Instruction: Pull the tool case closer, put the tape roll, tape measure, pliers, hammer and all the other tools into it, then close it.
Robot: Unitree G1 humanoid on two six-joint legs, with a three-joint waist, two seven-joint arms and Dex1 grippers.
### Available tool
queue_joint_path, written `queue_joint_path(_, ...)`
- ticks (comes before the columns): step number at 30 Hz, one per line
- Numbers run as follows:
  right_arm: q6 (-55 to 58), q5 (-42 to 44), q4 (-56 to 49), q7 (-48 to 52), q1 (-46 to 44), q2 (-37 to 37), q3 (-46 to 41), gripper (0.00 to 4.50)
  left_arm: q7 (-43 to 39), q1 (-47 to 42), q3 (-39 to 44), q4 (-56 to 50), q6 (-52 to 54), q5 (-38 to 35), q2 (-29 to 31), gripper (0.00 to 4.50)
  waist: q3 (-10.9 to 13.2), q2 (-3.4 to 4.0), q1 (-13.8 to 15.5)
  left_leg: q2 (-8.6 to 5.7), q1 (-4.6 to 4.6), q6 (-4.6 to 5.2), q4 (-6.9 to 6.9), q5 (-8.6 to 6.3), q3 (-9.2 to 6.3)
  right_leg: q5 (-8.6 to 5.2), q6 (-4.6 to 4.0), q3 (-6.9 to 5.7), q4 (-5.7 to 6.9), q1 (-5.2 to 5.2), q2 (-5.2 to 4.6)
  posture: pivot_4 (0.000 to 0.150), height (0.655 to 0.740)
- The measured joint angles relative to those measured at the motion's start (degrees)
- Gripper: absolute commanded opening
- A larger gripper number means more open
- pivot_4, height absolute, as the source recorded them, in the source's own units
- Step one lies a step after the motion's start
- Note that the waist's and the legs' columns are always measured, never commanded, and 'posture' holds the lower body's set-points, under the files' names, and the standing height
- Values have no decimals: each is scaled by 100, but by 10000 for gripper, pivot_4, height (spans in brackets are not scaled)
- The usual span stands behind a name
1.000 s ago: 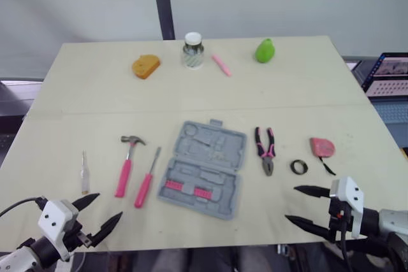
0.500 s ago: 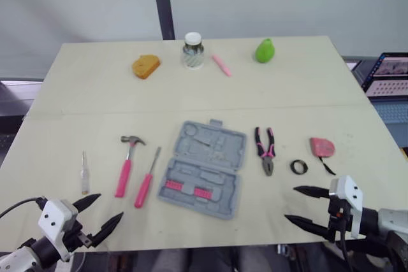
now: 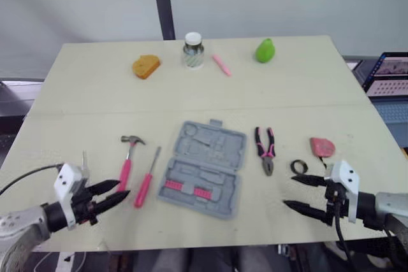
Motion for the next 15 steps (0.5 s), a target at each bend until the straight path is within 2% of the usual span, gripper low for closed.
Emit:
queue_joint_path(2, 80, 12, -31, -30, -26, 0, 5, 19009, -52, -296, -184, 159, 44, 17, 40, 2653, -1, 1, -4, 0, 2, 0, -1, 0, 2, 0, -1, 1, 4, -1, 0, 1500, 7341)
queue_joint_path(3, 134, 10, -30, -51, -103, 4, 41, 14230, -84, -697, -399, 403, 53, 76, 48, 0, -1, 3, -3, -2, 3, -1, 1, 1, 4, -1, -1, 1, 9, -3, 2, 1500, 7341)
queue_joint_path(6, 163, -13, -115, -140, -330, 22, 239, 310, -167, -1548, -872, 885, 36, 277, 53, 0, -2, 1, 0, -2, 4, -3, 1, 2, 3, 0, -1, 1, 15, -4, 4, 1500, 7341)
queue_joint_path(15, 466, -446, -102, -614, -895, 143, 1130, 310, -473, -3321, -2001, 2530, 39, 958, -62, 0, -1, -2, -27, -1, -6, -2, 5, 5, 40, 0, -1, 0, 52, -50, -1, 1500, 7341)
